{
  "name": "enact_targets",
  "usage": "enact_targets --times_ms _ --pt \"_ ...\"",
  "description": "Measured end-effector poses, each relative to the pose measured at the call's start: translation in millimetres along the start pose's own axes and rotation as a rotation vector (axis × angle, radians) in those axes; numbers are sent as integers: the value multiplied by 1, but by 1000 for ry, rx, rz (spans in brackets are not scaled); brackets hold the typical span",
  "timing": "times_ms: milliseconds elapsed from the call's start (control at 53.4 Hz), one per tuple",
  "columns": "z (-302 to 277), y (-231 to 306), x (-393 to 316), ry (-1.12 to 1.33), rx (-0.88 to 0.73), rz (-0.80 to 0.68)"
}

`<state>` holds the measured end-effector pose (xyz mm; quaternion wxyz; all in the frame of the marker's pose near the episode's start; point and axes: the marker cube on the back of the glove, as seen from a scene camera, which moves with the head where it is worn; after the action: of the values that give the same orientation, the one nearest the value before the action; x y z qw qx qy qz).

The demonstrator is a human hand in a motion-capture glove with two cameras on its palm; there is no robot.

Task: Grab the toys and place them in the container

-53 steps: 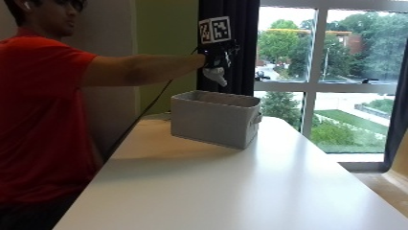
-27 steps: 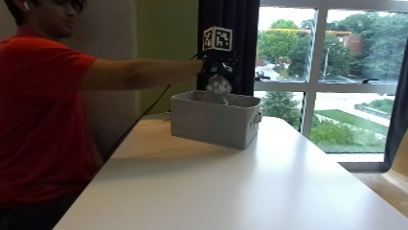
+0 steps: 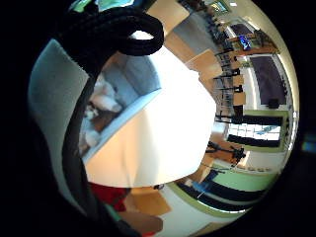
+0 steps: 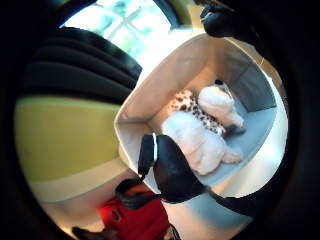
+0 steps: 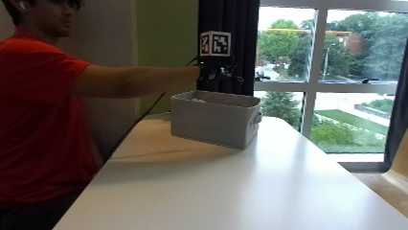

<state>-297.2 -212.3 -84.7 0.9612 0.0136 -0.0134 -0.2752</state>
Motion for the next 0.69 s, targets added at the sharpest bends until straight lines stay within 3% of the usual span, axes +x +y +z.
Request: enact_targets --times_ms 262,356,449,693 --pt "24 52 56 -27 -13 80" --pt "33 73 84 -47 13 220" --pt "44 100 99 -64 19 95" --pt "85 163 142 -95 -4 99"
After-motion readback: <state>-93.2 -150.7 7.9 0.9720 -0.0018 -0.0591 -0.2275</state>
